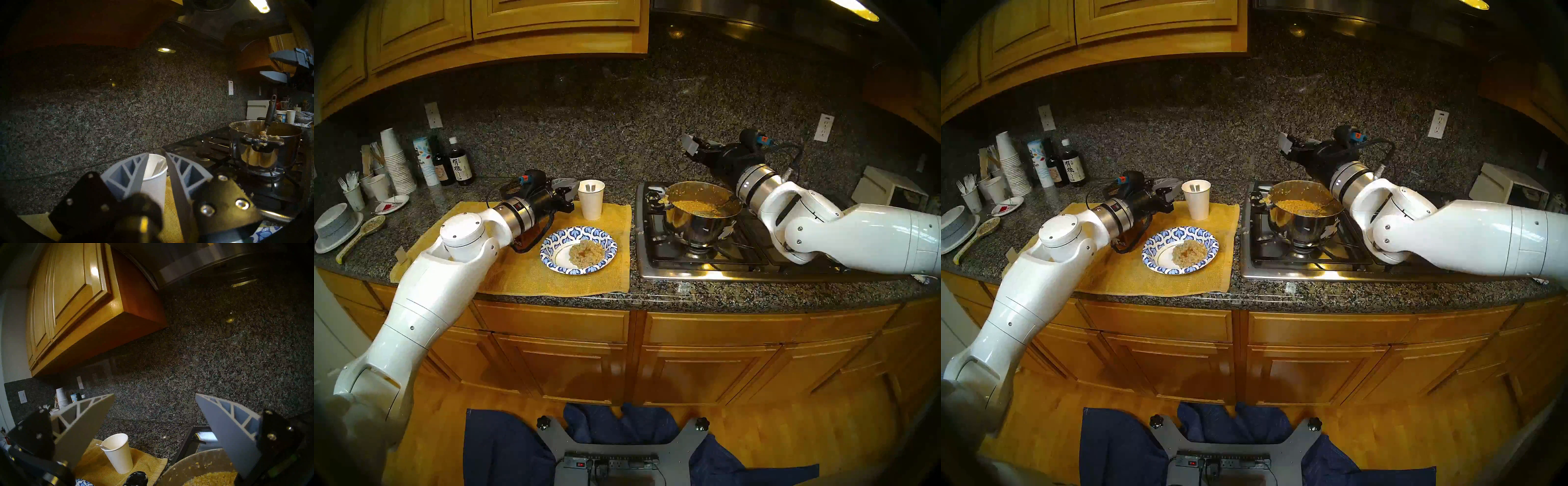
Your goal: Scoop oatmeal into bowl, add cinnamon, and put a spoon inside bowl
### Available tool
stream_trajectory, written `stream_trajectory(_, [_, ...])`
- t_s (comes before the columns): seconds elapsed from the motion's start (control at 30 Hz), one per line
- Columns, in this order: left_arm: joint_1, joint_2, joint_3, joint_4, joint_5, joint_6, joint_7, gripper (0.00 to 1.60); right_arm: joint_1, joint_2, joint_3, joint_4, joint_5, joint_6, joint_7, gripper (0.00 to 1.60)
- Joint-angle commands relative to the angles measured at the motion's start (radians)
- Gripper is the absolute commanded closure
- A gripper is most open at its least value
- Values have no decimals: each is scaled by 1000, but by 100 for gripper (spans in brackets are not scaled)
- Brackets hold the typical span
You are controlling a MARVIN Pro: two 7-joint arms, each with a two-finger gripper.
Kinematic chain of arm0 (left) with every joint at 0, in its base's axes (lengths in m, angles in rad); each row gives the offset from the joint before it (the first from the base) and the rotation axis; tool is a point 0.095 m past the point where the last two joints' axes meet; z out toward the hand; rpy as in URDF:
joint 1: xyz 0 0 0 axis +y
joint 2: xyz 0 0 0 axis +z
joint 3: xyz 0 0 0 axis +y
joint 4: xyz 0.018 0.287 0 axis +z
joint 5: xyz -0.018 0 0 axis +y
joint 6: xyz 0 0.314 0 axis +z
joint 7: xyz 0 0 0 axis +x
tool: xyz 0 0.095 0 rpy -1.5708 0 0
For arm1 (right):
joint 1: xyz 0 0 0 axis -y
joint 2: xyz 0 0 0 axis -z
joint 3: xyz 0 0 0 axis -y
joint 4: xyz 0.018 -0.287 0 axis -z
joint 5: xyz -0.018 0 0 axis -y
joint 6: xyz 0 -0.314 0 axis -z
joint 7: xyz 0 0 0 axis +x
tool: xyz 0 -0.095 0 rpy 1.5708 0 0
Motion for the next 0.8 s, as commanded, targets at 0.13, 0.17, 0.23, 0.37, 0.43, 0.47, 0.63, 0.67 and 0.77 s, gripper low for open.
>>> stream_trajectory(0.13, [-67, -13, -17, 19, -18, -7, -39, 81, 35, -2, 33, -1, -2, -14, 0, 0])
stream_trajectory(0.17, [-72, -13, -17, 25, -18, -4, -48, 81, 35, -2, 33, -1, -2, -14, 0, 0])
stream_trajectory(0.23, [-74, -14, -16, 28, -18, -3, -50, 80, 35, -2, 33, -1, -2, -14, 0, 0])
stream_trajectory(0.37, [-87, -20, -11, 49, -12, -2, -64, 81, 35, -2, 33, -1, -2, -14, 0, 0])
stream_trajectory(0.43, [-97, -21, -7, 59, -10, 1, -76, 80, 35, -2, 33, -1, -2, -14, 0, 0])
stream_trajectory(0.47, [-102, -24, -4, 63, -8, 2, -77, 80, 35, -2, 33, -1, -2, -14, 0, 0])
stream_trajectory(0.63, [-124, -37, 9, 83, 0, 3, -90, 80, 35, -2, 33, -1, -2, -14, 0, 0])
stream_trajectory(0.67, [-127, -38, 11, 86, 3, 2, -93, 80, 35, -2, 33, -1, -2, -14, 0, 0])
stream_trajectory(0.77, [-136, -43, 17, 97, 6, 1, -98, 80, 35, -2, 33, -1, -2, -14, 0, 0])
